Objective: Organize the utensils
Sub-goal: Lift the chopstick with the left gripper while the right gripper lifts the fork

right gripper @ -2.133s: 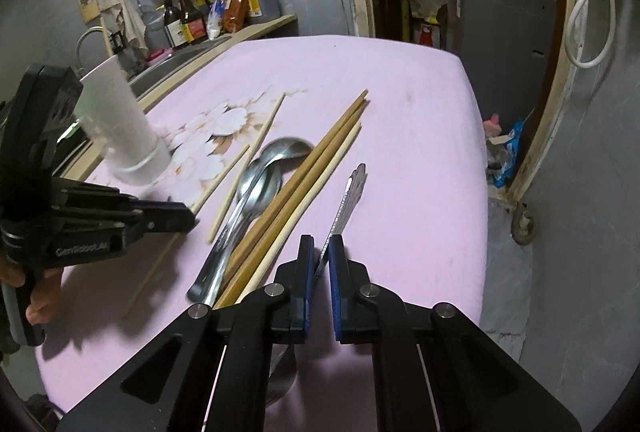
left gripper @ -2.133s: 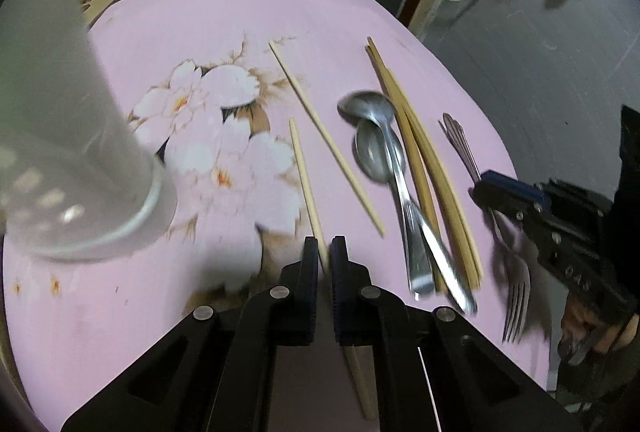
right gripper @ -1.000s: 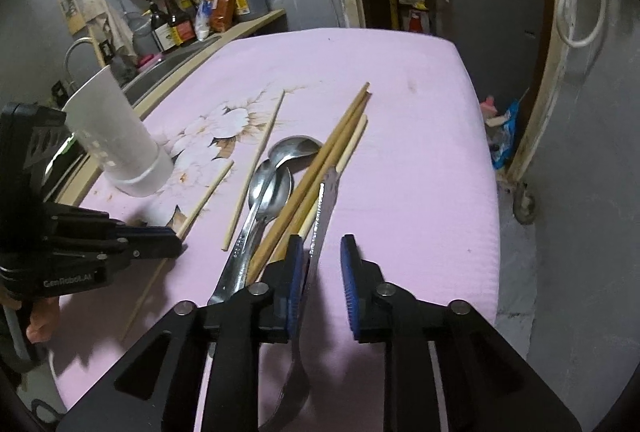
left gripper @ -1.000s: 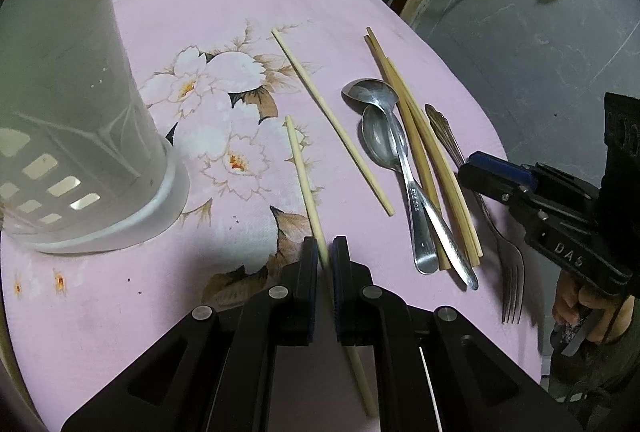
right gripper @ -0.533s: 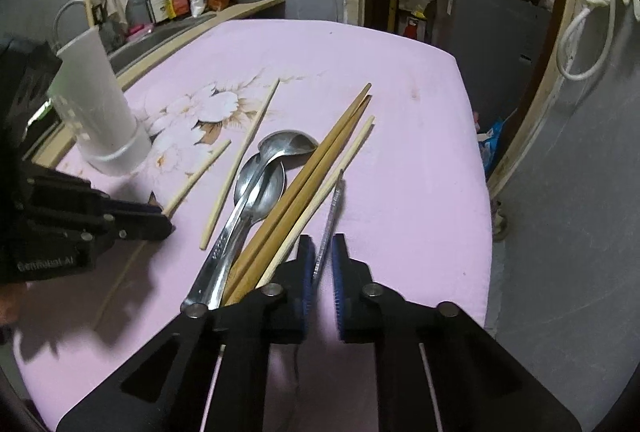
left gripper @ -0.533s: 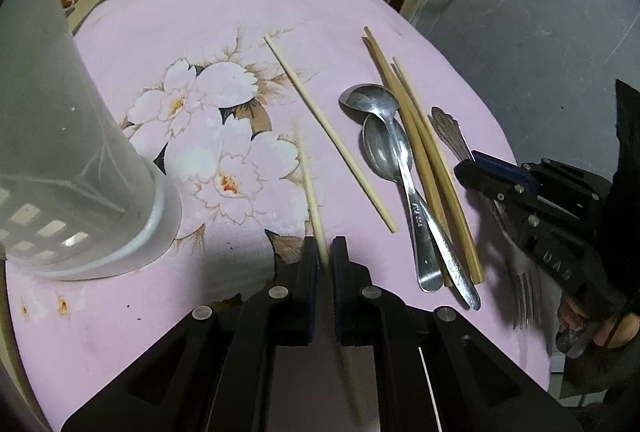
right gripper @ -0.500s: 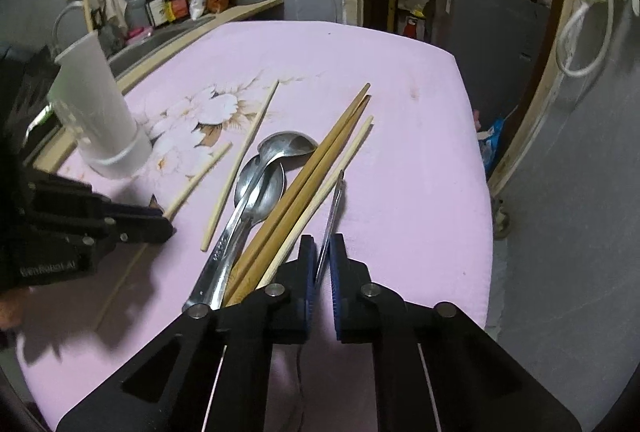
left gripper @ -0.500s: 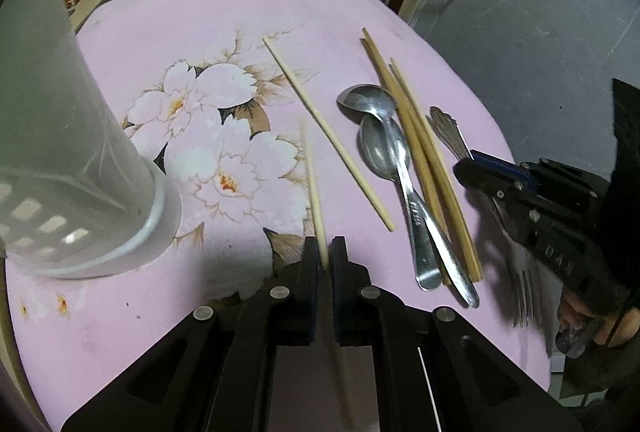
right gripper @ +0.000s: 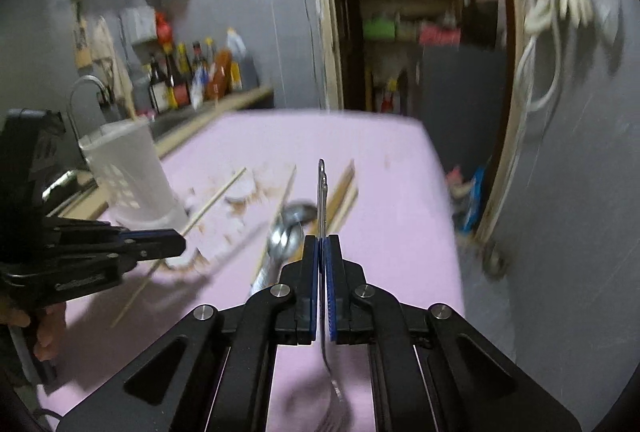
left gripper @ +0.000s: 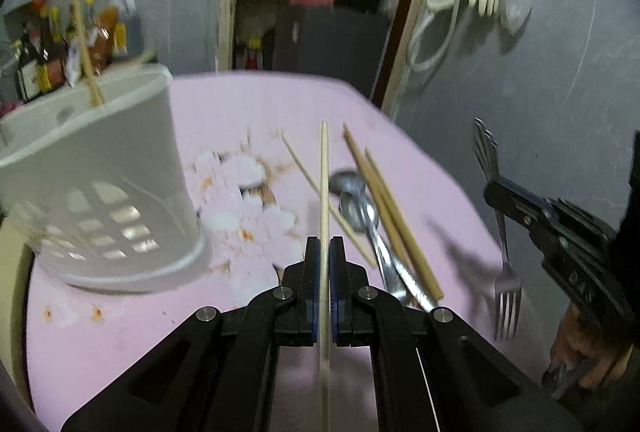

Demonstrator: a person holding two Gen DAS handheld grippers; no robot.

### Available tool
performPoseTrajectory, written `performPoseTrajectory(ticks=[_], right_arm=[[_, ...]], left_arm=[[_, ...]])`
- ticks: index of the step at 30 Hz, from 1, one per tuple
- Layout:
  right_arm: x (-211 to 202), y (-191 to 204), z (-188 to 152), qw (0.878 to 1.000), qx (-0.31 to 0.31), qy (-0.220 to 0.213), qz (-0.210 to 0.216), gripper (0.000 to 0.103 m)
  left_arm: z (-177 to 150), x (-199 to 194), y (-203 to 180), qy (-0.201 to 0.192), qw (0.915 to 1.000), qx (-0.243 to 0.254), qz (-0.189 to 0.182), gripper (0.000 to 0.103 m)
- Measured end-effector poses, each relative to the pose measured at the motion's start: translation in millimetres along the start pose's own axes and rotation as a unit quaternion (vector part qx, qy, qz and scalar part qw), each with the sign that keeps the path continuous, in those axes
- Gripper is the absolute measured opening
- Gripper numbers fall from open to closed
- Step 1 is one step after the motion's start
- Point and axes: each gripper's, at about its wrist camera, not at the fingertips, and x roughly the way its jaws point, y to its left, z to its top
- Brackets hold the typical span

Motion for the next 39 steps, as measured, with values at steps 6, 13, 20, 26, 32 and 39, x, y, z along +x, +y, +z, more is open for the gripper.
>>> performPoseTrajectory(ticks=[6, 13, 20, 26, 32, 39], right_arm=[[-23, 23, 9, 0.995, -0.038, -0.088, -0.036, 0.001], [-31, 40, 29, 0.988, -0.060, -0.139, -0.041, 0.000], [-34, 51, 48, 0.984, -0.073, -0.161, -0.026, 0.000], [-42, 63, 64, 0.978, -0.090, -0.187, -0.017, 0.000], [-47, 77, 87, 0.972, -0.100, -0.213, 0.002, 0.000], [-53, 99, 123, 0.960, -0.115, -0.255, 0.031, 0.000]], left_arm=[[9, -28, 0, -0.085, 0.9964, -0.001, 0.005, 0.002], [17, -62, -4, -0.165, 0.9863, 0.007, -0.002, 0.002], [28, -89, 7, -0.204, 0.9790, 0.002, -0.006, 0.002], [38, -104, 23, -0.228, 0.9736, -0.007, -0.003, 0.002], [51, -117, 41, -0.254, 0.9671, 0.007, 0.005, 0.002], [71, -138, 88, -0.285, 0.9582, -0.022, 0.016, 0.002]])
